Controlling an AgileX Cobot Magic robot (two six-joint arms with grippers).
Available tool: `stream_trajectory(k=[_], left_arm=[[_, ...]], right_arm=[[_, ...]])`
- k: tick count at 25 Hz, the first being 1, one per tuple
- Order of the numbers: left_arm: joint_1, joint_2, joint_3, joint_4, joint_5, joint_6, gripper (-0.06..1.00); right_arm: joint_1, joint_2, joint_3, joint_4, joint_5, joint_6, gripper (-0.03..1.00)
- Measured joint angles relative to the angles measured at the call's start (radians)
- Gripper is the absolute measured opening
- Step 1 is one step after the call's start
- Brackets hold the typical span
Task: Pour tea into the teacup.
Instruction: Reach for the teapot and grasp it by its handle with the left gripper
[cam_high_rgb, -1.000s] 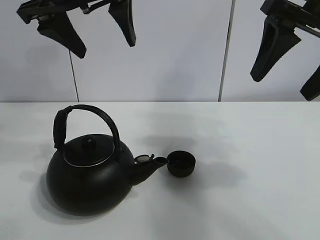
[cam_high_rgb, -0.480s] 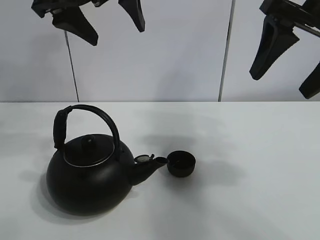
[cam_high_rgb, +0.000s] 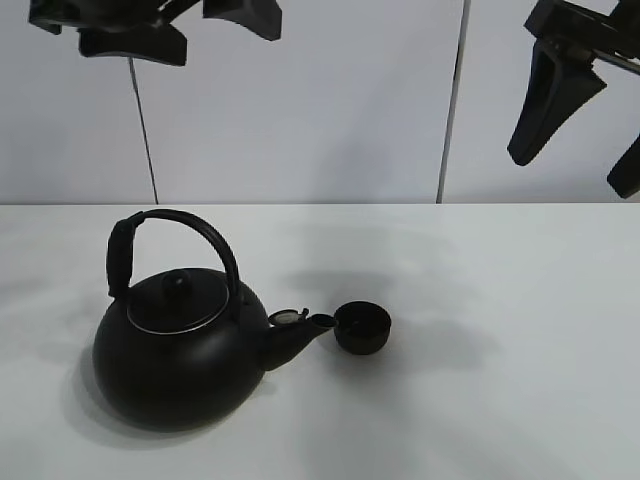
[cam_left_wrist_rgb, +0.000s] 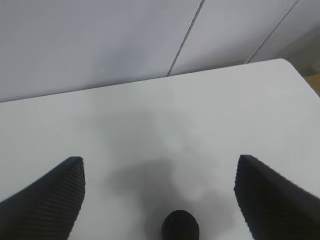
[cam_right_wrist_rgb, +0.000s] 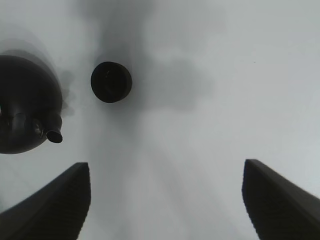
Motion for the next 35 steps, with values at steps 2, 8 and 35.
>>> stream_trajectory(k=[2, 8, 35], left_arm=[[0.000, -0.048, 0.076, 0.000, -0.060, 0.025, 0.59], [0.000, -0.188, 0.259, 0.000, -0.172, 0.091, 0.59], [0.000, -0.094, 0.846, 0.000, -1.018, 0.176, 0.59]], right_arm=[[0.000, 0.000, 0.000, 0.000, 0.000, 0.000, 0.57], [0.000, 0.000, 0.000, 0.000, 0.000, -0.004, 0.57], [0.000, 0.000, 0.000, -0.003, 0.001, -0.030, 0.57]])
